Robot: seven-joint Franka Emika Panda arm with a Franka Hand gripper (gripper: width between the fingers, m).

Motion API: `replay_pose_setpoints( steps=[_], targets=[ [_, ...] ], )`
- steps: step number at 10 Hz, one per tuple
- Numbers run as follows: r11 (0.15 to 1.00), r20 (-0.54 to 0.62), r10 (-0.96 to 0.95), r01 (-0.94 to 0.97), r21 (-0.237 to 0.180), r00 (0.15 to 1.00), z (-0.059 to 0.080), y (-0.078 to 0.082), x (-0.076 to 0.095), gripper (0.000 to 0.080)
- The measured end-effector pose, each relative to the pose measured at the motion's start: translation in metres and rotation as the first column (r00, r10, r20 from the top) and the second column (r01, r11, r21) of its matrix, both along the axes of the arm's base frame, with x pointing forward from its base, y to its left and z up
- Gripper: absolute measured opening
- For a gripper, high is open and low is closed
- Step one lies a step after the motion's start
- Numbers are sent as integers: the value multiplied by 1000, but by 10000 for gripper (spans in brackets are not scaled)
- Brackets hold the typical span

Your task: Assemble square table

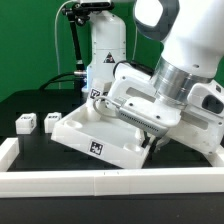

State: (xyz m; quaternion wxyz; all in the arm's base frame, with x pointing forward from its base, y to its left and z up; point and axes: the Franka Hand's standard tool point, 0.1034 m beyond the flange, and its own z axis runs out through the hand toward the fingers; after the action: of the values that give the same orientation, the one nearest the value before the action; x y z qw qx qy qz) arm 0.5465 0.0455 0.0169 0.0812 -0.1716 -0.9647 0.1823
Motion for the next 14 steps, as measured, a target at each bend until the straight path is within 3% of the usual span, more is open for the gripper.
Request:
replay_pose_setpoints(
  steps=[3,6,7,12,14],
  targets=[
    [1000,16,-9,9,14,1000,-1,-5,3,60],
    [995,110,-28,16,102,994,1,-20,15,60],
    [996,101,-34,25,82,994,1,-20,14,60],
    [995,119,-39,26,101,992,1,-24,18,60],
    [982,210,-43,3,187,977,1,-40,29,60]
  ],
)
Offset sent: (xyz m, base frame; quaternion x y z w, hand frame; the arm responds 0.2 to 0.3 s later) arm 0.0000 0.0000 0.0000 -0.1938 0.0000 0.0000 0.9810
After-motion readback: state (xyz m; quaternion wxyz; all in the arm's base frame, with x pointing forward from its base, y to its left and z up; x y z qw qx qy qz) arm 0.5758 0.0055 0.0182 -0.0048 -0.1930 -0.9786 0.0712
